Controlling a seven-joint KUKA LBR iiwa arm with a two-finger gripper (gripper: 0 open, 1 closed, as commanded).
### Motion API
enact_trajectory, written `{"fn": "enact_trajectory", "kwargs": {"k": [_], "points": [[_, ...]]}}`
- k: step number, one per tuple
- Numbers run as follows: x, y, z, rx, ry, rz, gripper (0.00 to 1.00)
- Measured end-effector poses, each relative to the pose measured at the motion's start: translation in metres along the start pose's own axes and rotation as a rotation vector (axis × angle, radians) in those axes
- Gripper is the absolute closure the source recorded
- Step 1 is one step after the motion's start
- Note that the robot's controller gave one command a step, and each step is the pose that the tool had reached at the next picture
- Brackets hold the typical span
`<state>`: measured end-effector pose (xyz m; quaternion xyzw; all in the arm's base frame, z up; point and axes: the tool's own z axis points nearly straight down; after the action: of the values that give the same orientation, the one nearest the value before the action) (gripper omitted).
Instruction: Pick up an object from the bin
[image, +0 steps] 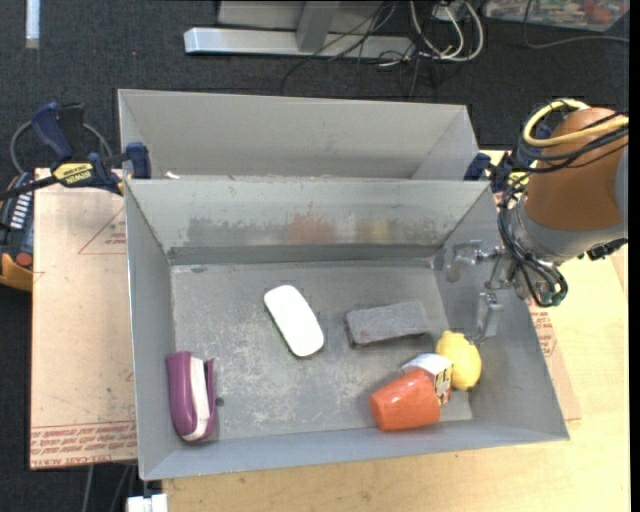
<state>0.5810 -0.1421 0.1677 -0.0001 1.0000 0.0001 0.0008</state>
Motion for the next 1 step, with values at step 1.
{"fn": "enact_trajectory", "kwargs": {"k": [1], "points": [[-0.0174, 0.0713, 0.0806, -0.002, 0.002, -0.229, 0.00]]}}
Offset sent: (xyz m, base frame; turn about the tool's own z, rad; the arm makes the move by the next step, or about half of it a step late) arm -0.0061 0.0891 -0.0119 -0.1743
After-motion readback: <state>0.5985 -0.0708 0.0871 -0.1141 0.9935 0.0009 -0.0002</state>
